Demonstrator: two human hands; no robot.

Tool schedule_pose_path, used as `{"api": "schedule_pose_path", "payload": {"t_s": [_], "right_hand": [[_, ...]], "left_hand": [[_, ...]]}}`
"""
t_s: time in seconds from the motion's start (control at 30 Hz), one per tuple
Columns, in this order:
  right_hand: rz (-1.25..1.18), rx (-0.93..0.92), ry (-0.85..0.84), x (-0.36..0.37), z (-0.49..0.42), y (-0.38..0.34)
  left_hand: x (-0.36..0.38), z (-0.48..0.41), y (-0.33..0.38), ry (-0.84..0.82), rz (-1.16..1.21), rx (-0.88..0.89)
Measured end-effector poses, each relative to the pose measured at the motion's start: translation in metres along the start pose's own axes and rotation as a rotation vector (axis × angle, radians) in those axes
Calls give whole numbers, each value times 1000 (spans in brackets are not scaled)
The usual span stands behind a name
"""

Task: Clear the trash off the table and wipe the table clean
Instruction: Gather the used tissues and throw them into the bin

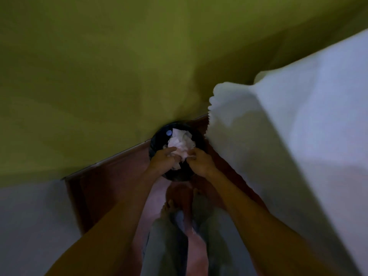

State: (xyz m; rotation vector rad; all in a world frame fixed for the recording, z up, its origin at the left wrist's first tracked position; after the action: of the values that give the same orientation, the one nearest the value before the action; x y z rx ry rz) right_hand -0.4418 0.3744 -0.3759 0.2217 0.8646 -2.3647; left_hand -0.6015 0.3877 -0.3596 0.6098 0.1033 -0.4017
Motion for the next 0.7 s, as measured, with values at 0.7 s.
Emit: {"api": "schedule_pose_path", "payload": {"t_s": [0.7], "right_hand": [[-292,-146,586,-135,336,-66]], "left_hand": [[29,310,177,-151,14,328]]}}
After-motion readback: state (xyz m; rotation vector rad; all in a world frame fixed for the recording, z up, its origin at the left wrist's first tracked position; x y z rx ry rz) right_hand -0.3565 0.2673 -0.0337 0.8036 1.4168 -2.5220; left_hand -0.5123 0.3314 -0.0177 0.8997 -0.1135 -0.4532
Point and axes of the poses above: each hand's wrist, its own z-axis away from the middle knuckle, its own x-axis out of the palm, y = z × x, the point moved 3 cm from there along -z, towards the middle knuckle, and after that the axes turned 2 degrees about z, right-handed, at the moved point
